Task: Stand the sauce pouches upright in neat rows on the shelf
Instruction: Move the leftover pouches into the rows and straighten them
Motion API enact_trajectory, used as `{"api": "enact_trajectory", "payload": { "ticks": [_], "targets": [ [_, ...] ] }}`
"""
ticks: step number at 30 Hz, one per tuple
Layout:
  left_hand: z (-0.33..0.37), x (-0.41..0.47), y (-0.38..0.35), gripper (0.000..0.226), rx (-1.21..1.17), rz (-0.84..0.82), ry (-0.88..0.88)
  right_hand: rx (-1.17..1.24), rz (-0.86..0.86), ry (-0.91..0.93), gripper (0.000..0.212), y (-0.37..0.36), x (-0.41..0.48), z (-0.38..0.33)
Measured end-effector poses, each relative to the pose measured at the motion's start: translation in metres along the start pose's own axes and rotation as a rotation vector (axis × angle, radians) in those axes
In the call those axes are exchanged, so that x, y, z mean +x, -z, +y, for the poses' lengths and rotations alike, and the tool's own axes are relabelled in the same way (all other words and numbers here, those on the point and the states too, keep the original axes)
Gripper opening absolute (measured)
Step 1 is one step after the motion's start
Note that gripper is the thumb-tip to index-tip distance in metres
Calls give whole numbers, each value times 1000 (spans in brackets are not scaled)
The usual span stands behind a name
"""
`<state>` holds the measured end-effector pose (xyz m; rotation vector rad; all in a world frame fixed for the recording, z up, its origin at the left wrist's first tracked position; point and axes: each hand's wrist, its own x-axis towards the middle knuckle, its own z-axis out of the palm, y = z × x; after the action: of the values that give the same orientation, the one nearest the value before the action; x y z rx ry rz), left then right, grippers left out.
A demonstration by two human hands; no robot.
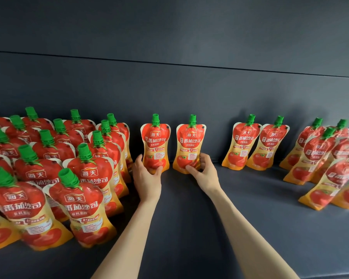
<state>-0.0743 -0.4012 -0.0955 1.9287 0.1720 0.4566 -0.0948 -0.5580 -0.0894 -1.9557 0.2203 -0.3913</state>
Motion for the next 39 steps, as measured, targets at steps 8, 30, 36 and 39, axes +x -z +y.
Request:
{"api": "enact_trajectory", "payload": {
  "ticks": [8,30,36,39],
  "targets": [
    [31,-39,-5,24,-149,-59,-157,-63,274,-35,28,46,-14,15],
    [172,-52,-186,29,-23,-135,-497,-341,454,236,37,217,85,9],
    [164,-61,-174,21,-177,-220,-452,-118,377,309,22,208,73,9],
    [157,-67,-158,17,-276,-125,-420,-35,383,326,21,202,62,5]
  ]
}}
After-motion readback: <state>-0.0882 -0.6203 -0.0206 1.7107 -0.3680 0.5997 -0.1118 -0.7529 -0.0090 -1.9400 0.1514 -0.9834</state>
